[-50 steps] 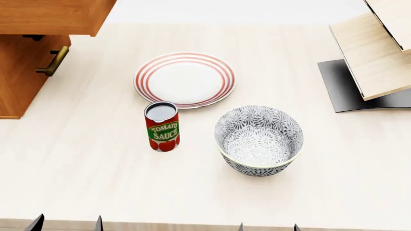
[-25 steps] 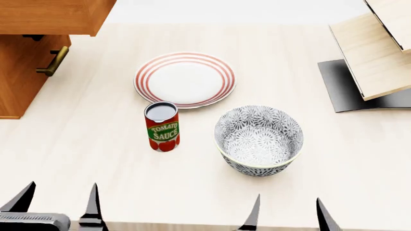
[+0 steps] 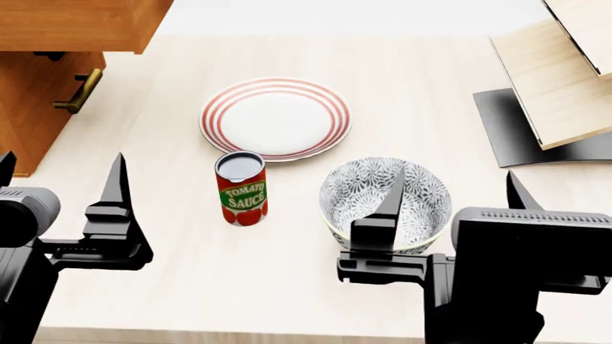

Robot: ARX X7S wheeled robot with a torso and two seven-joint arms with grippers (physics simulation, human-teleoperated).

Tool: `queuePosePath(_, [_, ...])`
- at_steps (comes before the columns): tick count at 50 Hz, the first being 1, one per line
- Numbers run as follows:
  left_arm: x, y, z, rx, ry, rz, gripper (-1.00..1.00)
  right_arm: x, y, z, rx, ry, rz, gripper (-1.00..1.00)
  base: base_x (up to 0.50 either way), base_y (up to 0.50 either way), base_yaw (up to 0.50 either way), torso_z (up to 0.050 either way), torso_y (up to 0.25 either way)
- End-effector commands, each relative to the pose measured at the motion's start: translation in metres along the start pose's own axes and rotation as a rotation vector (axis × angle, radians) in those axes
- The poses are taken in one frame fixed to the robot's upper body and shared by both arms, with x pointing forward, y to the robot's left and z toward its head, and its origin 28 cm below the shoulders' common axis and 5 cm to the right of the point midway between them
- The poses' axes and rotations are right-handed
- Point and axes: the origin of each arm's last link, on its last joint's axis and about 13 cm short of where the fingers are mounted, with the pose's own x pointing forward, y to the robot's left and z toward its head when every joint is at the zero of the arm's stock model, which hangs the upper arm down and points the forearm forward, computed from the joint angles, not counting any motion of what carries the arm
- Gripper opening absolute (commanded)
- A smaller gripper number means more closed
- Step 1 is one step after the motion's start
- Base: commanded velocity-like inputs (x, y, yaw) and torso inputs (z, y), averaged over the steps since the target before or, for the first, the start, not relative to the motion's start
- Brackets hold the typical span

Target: Close the top drawer of the cabinet.

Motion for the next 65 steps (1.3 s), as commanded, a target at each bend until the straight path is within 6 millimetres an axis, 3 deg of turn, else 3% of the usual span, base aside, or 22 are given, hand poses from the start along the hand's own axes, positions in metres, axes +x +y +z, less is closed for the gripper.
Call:
queuePosePath(1, [0.001,0.000,0.012,0.012,-0.012,-0.001,1.00,0.001,0.002,0.014,-0.021,-0.009,-0.018,1.00,0.00,0.00,0.00,0.000,0.000])
queuePosePath(6, [0.003,0.000,0.009,0.011,-0.008,-0.001,1.00,0.003,0.004,0.011,-0.032,-0.020,0.029,1.00,0.04,0.00,0.00,0.000,0.000])
queuePosePath(48, [0.008,0.000,0.000,0.024,0.011,0.010,1.00,0.010,0.007,-0.004,-0.043,0.034,-0.021,1.00,0.50,0.00,0.00,0.000,0.000])
queuePosePath(55, [0.008,-0.001,-0.001,0.015,0.019,0.005,1.00,0.011,0.009,-0.006,-0.049,0.039,-0.012,1.00,0.00,0.00,0.00,0.000,0.001])
queuePosePath(65, [0.007,-0.025,0.006,0.015,0.027,-0.065,1.00,0.015,0.012,-0.012,-0.072,0.058,-0.013,1.00,0.00,0.00,0.00,0.000,0.000])
